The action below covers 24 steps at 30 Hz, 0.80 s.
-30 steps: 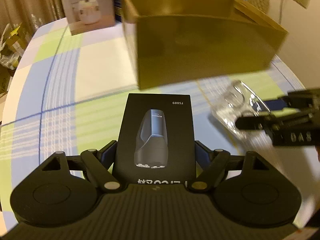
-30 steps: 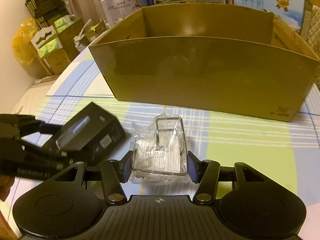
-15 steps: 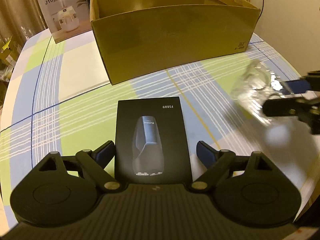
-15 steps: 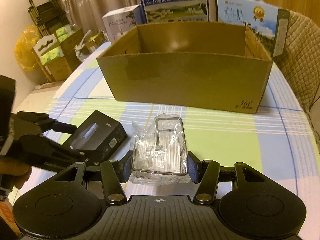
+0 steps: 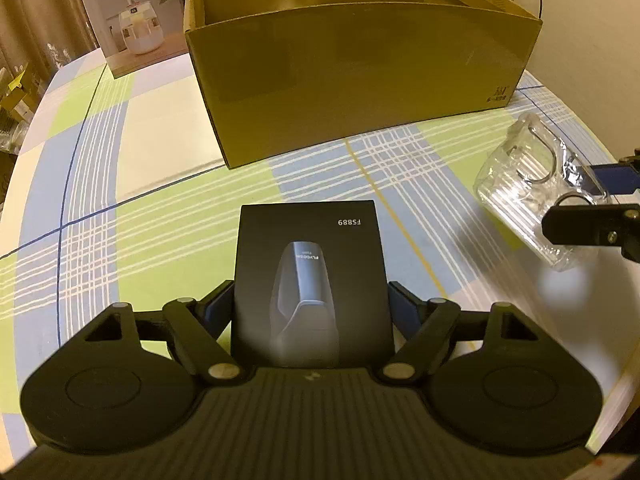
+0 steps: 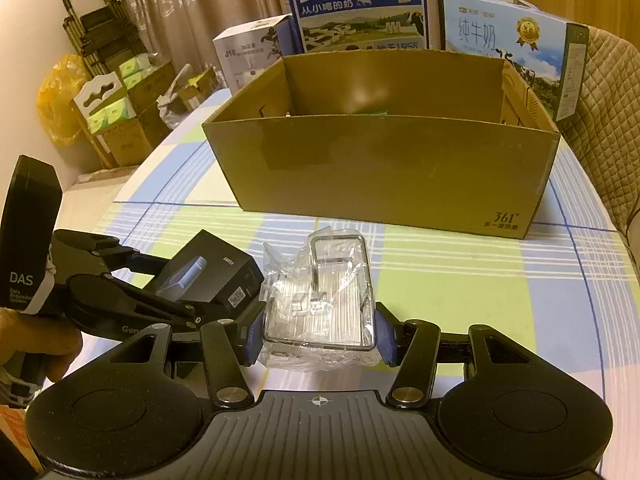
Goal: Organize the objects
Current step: 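Lift both held items and carry them over the cardboard box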
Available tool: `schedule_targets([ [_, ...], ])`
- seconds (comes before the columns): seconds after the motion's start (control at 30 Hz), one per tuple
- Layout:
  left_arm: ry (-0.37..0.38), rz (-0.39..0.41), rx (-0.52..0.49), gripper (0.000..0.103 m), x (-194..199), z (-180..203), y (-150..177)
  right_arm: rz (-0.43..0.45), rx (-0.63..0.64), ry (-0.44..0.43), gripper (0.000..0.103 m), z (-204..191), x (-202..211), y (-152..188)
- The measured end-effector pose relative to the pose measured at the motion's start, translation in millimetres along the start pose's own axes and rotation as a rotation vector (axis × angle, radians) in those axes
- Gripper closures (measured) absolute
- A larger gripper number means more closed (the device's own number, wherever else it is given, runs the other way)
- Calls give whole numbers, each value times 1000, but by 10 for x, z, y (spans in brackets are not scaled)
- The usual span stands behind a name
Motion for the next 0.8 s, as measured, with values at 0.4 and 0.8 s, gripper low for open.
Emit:
schedule_targets([
  [0.4, 15, 67, 37, 27, 182, 32, -96, 30, -12, 12, 52, 28, 21, -72],
  [0.8, 25, 104, 25, 27, 306, 126, -164, 43, -21, 20, 52, 84, 19, -119],
])
Point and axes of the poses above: each gripper's, at about its wrist camera, not at the fingertips, and x roughly against the way its jaws point, z to its right, y to its underside, the point moved 5 cm from there along -x, roughly the way its jaws point, and after that the axes turned 4 degrees about z, right-handed, at the moved point
